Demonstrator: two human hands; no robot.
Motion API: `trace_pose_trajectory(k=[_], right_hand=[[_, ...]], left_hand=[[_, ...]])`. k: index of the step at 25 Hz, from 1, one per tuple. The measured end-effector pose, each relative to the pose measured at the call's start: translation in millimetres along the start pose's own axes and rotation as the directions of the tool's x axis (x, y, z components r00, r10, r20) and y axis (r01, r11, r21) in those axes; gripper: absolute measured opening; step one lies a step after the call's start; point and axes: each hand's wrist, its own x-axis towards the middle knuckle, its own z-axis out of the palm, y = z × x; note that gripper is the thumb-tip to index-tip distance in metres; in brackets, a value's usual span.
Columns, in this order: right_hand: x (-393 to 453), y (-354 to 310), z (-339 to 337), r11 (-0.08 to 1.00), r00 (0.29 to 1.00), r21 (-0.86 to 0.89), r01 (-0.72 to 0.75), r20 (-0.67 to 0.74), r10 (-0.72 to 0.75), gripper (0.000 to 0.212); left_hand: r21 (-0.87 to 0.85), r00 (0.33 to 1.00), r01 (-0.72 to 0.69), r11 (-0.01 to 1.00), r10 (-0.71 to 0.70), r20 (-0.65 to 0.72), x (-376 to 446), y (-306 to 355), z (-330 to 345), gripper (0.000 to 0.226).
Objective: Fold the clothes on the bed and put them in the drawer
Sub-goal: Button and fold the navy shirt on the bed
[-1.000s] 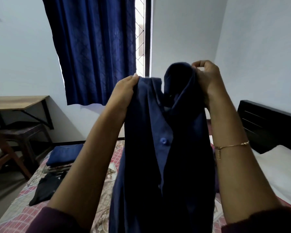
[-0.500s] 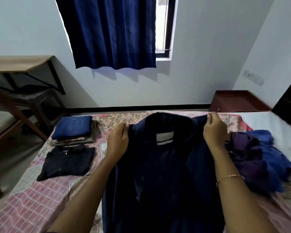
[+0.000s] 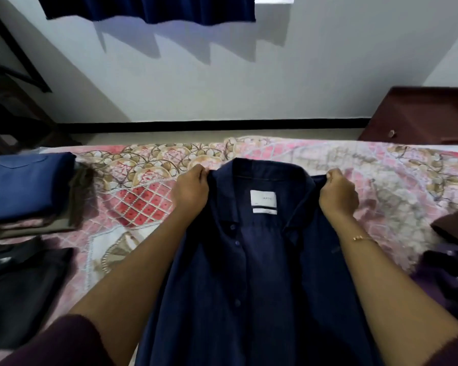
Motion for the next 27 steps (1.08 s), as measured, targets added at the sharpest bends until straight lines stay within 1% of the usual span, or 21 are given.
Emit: trace_pose_trajectory(k=[2,3,4,6,8,10,12,14,17,21,24,27], right_hand=[[14,38,64,0.995,0.988,-0.091,-0.030,0.151,0.044,0.017],[16,55,89,0.991,0.982,-0.128,-0.035,0.180,0.058,0.020],[15,69,108,0.987,0.984,-0.161,-0.031,0.167,0.058,0.024],[10,82,129,0.978,0.996,-0.210,0.013,0.086,0.005,0.029],[14,89,143,0.967,0.999,-0.255,0.020,0.047,-0.008,0.029],[13,91,148,0.958,1.000,-0.285,0.021,0.010,-0.019,0.026],[11,90,152,0.943,0.998,-0.327,0.057,0.017,-0.055,0.022],[14,89,151,0.921,0.994,-0.373,0.110,0.056,-0.096,0.022],[16,90,152,0.920,0.990,-0.367,0.138,0.087,-0.114,0.024],[16,90,155,0.932,0.992,-0.340,0.124,0.065,-0.109,0.024],[18,94,156,0.918,0.990,-0.372,0.136,0.023,-0.137,0.024],[24,96,162,0.918,0.992,-0.385,0.097,-0.037,-0.120,0.025]], left_hand=[[0.114,0.990,0.001,0.993,-0.017,0.141,13,-31,65,0.030],[0.150,0.981,-0.009,0.989,-0.020,0.192,16,-47,94,0.029],[0.194,0.975,-0.015,0.981,-0.028,0.218,16,-61,115,0.029],[0.299,0.980,-0.020,0.954,-0.041,0.195,12,-79,140,0.030],[0.390,0.984,-0.004,0.921,-0.066,0.166,11,-81,157,0.031],[0.431,0.981,-0.006,0.902,-0.078,0.176,9,-78,163,0.030],[0.430,0.983,-0.016,0.903,-0.065,0.172,8,-76,165,0.030],[0.428,0.985,-0.013,0.904,-0.063,0.163,9,-75,165,0.032],[0.428,0.986,-0.028,0.903,-0.046,0.163,11,-75,167,0.030],[0.420,0.991,-0.041,0.907,-0.017,0.132,10,-82,173,0.028],[0.396,0.991,-0.015,0.918,-0.040,0.130,10,-84,178,0.027],[0.349,0.993,-0.009,0.937,-0.032,0.112,19,-83,185,0.026]])
